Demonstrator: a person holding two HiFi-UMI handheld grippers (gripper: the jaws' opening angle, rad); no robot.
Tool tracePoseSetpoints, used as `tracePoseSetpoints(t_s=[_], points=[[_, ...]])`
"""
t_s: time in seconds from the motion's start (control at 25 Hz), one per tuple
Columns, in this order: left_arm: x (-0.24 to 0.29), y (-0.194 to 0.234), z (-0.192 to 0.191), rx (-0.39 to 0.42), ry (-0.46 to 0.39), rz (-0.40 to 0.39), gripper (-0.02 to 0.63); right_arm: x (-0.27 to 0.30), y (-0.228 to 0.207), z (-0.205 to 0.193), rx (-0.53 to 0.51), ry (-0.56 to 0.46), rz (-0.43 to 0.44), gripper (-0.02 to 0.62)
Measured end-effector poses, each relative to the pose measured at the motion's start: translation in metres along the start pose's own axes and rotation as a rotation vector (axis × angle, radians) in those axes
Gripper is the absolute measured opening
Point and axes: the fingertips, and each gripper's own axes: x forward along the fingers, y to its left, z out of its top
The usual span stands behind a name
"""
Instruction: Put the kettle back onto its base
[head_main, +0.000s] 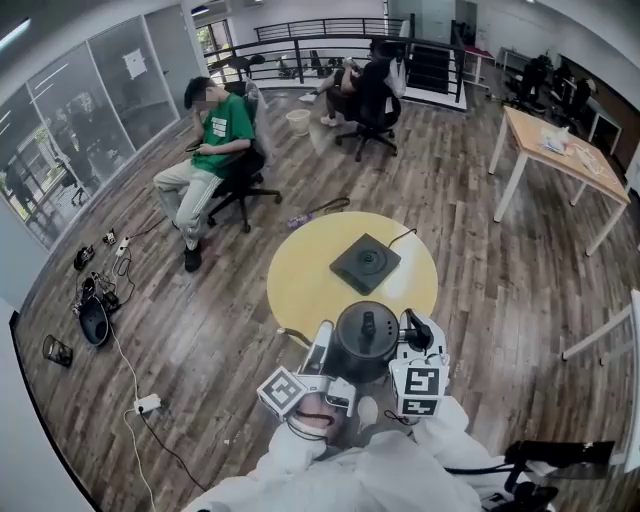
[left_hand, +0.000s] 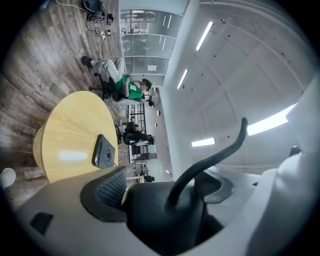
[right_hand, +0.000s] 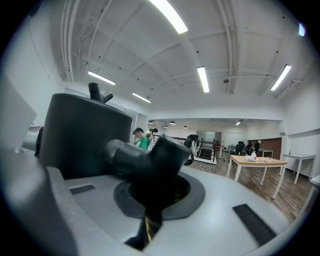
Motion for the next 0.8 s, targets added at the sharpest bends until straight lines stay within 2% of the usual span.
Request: tracePoseSetpoints(t_s=[0.32, 0.8], points=[[0.083, 0.022, 0.024, 0.007, 0.002, 0.000, 0.416, 0.081, -0.033, 0.011, -0.008, -0.003, -0.005, 0.011], [0.186, 0.055, 0.029, -0.030, -0.007, 0.011, 0.416, 0.176, -0.088, 0.004, -0.026, 0.020, -0.009, 0.011]])
